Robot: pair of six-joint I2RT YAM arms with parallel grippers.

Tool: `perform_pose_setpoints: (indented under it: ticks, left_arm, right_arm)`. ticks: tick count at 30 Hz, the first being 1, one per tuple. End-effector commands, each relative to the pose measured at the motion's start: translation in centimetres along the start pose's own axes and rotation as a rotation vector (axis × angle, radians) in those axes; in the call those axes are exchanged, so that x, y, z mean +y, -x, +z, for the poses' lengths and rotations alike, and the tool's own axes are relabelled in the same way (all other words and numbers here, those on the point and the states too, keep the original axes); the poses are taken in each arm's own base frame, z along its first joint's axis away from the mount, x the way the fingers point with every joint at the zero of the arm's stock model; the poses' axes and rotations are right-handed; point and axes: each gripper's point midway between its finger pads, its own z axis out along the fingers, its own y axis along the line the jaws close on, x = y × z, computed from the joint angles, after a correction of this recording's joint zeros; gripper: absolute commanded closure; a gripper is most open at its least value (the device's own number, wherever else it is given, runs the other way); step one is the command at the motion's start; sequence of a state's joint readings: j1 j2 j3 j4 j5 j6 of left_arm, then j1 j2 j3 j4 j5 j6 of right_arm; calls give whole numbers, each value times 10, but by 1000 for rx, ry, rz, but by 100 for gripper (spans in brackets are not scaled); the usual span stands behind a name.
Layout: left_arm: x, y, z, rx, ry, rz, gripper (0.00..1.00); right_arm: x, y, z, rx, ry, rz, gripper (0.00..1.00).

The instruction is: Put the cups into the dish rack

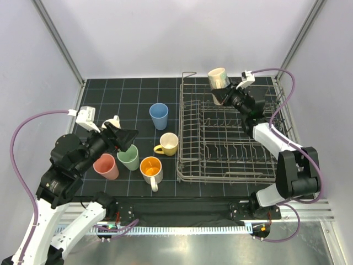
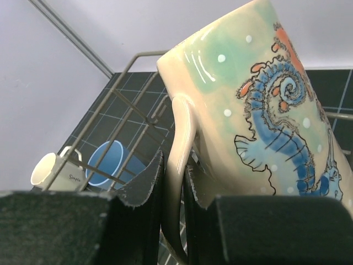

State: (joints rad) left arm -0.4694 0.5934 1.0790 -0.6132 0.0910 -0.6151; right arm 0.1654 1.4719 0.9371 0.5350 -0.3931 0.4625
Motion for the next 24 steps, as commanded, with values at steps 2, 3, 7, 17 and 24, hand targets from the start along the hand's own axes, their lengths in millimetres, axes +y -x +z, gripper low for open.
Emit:
perform_pose_setpoints:
  ticks: [2, 3, 7, 17, 24]
  left_arm:
    - [-2, -1, -6, 9, -12, 31, 27]
    - [-2, -2, -7, 10, -13, 31, 27]
    - [-1, -4, -10, 14, -11, 32, 27]
    - [3, -8, -13, 17, -2, 25, 28]
    - [4, -9, -11, 21, 1, 25, 28]
  right_arm:
    - [46, 66, -4, -248, 194, -141, 96]
    - [42, 61, -4, -244, 191, -126, 96]
    - [31, 54, -4, -259, 169, -120, 96]
    - [-1, 36, -10, -208, 148, -145, 96]
    - [-14, 11, -13, -156, 152, -90, 96]
